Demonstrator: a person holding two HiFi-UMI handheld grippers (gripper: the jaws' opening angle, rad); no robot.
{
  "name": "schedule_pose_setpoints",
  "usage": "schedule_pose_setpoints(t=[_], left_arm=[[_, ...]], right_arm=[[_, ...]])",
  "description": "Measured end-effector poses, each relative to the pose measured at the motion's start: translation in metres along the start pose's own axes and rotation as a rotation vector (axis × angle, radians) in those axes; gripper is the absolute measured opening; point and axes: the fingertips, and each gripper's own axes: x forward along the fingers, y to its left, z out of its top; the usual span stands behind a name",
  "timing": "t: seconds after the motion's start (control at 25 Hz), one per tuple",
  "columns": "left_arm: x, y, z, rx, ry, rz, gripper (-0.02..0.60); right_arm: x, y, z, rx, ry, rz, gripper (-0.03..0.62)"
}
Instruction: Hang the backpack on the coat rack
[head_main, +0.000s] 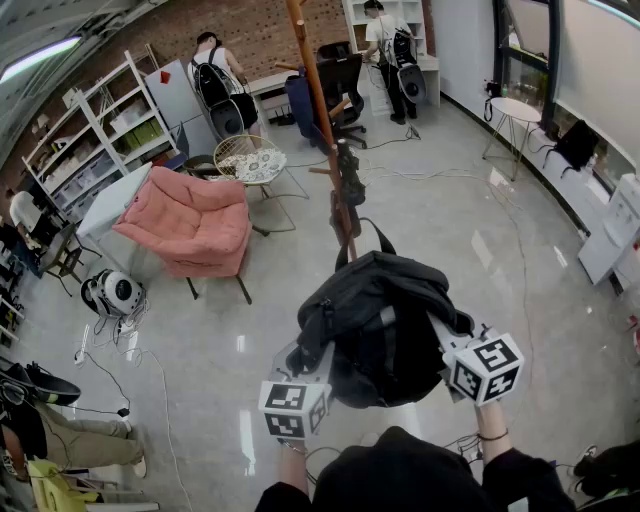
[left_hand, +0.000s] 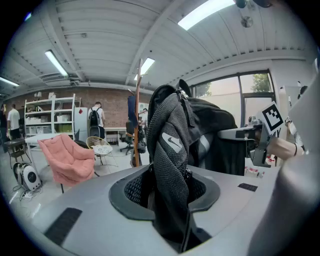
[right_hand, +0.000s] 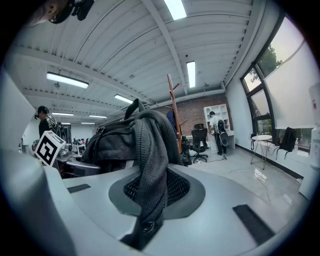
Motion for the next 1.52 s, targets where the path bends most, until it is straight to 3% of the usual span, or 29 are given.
schedule_pose_setpoints(t=[0.92, 1.52], left_arm=[[0.004, -0.033, -0.014, -0.055, 0.048, 0.072, 0.14], [0.072, 0.012, -0.019, -0.099, 0.08, 0.08, 0.14]], right_arm=[[-0.007, -0.027, -0.013, 0.038, 0.037, 0.069, 0.037], [0.071, -0.058, -0.024, 0.063, 0.077, 0.074, 0.037]])
